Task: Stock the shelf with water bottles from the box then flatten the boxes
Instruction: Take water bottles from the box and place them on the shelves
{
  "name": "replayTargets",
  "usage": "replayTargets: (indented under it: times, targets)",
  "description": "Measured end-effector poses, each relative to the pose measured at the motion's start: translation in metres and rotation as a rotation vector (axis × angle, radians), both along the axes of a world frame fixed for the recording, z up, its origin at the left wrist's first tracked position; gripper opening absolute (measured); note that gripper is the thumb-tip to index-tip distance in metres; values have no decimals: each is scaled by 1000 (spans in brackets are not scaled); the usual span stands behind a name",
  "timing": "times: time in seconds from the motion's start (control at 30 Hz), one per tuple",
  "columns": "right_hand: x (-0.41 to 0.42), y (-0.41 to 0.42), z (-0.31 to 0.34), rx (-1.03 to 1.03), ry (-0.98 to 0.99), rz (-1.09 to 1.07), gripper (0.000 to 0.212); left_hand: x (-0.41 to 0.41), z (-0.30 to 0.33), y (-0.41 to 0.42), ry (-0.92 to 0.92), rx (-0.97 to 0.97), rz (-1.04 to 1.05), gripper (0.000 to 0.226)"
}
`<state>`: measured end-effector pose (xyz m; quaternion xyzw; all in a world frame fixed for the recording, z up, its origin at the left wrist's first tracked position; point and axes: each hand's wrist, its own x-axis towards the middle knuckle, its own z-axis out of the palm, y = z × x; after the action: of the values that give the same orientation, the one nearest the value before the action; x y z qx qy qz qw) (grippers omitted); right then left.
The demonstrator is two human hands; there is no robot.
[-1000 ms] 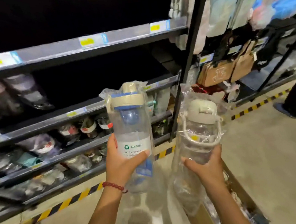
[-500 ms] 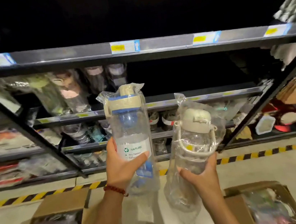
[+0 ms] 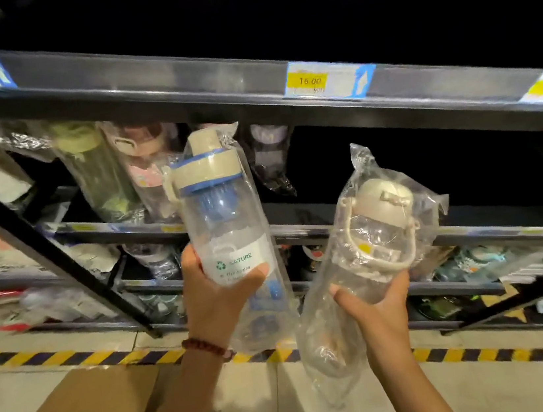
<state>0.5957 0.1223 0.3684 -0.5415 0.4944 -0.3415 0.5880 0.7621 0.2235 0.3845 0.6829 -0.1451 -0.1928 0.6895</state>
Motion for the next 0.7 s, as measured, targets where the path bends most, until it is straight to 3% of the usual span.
replayTargets:
  times: [0.1,0.2,0.33,0.47,0.7]
  targets:
    - [26,-41,-20,-22,-49,1,81,25,-17,-32,-34,-68,21,77]
    - [46,-77,-37,-9,-109,-2,95,39,-33,-58,-71,-116,26,94]
    - [65,-113,-46,-18,-223,32,87,43,-48,-84,-91,-214,90,96]
    - [74,-139,-42,-12,-379,-14,84,47,-57,-107,-39,-311,191,114]
    - [101,-166,-26,-11,-483,-177,88,62,-55,-144,49,-420,313,120]
